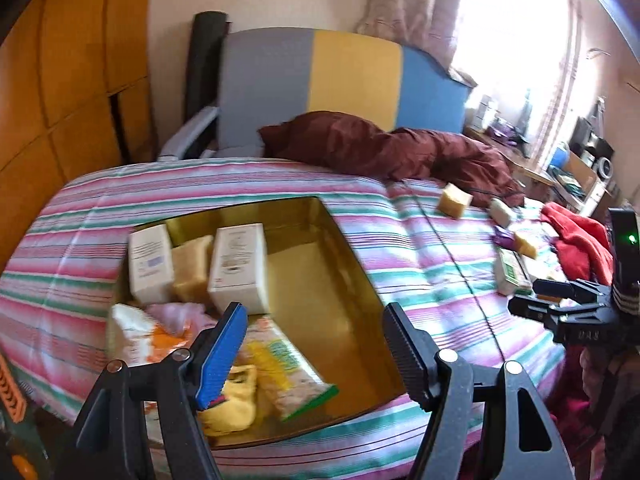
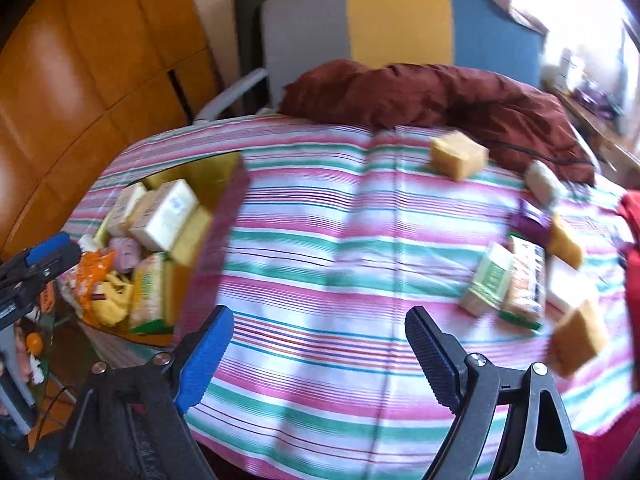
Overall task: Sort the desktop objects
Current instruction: 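Move both grippers back toward the remaining items on the bed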
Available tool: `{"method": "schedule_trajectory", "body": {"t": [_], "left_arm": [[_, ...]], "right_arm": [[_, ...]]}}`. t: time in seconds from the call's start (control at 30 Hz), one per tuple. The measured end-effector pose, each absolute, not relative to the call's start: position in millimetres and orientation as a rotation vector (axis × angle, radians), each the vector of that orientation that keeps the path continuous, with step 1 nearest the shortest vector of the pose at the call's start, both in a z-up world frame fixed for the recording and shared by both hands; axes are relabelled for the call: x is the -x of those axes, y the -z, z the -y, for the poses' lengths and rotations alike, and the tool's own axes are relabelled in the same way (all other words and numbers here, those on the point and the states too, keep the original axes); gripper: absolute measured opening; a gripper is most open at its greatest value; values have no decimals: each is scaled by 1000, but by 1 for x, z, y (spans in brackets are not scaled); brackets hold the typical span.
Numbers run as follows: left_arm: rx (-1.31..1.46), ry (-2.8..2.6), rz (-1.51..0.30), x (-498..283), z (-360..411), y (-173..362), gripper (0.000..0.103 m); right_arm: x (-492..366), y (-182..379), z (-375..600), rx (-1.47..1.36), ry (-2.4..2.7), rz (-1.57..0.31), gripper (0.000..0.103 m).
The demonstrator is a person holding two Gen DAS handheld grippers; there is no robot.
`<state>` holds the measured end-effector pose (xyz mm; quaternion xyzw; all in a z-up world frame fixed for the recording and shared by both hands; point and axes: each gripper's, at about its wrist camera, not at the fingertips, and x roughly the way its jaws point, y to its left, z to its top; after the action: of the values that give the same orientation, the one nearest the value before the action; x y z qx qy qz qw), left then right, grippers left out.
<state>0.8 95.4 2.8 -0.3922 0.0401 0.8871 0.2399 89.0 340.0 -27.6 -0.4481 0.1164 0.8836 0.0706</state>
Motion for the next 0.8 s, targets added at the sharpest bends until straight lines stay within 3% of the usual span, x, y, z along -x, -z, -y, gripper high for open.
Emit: {"method": "schedule_trajectory", "body": {"t": [0.5, 0.57, 0.8], "left_arm": [[1095, -2228, -191, -11, -155, 9, 71], [1099, -2211, -203, -11, -161, 10, 71], [1104, -2152, -248, -12, -186, 13, 71]], "right_arm": [[-155, 11, -494, 1210, -2258, -609, 88], [-162, 15, -516, 1196, -2191, -686, 94], [-173, 37, -572, 1186, -2015, -879, 99]]}}
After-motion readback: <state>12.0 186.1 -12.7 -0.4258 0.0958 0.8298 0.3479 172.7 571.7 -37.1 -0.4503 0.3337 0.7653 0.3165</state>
